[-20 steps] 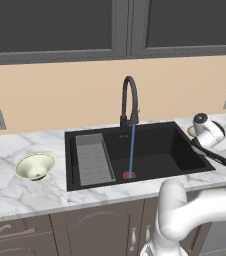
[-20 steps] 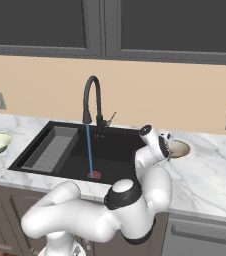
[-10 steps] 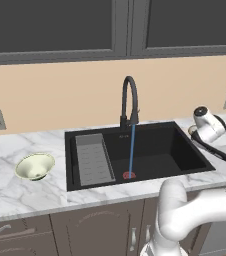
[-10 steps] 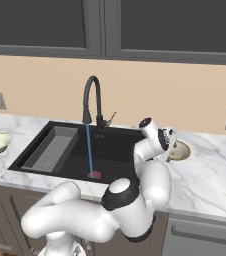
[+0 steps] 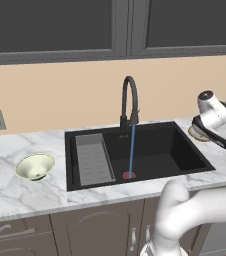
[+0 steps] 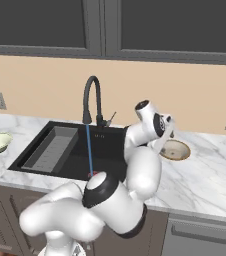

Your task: Rinse each bowl for a few seconds and place them down in the sink or on the counter.

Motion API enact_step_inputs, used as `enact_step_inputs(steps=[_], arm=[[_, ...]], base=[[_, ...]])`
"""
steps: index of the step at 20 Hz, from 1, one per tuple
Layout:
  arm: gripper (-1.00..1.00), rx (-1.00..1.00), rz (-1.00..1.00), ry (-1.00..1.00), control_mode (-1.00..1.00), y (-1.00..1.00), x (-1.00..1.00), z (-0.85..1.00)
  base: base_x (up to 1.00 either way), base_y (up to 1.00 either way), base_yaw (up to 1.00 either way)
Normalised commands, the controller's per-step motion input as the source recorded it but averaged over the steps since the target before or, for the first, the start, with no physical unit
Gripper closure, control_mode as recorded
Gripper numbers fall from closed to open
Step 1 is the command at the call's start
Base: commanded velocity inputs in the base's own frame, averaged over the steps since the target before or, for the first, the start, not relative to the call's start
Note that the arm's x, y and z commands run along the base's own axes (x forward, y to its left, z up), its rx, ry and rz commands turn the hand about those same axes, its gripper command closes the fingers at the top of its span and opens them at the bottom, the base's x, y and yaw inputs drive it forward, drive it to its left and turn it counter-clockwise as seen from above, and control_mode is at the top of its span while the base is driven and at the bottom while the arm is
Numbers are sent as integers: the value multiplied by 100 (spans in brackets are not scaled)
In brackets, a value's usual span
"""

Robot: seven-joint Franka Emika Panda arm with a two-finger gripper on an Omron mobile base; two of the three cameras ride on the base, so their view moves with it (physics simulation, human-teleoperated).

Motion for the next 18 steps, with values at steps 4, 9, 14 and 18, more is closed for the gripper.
enact_step_inputs(steps=[4,9,14,18], arm=[[-100,5,14,-3,-100,28,-58,71],[-100,1,14,-9,-100,30,-59,71],[-100,1,18,-6,-100,39,-41,66],[-100,4,22,-2,-100,40,-29,53]], base=[[0,0,0],[0,0,0],[0,0,0],[0,0,0]])
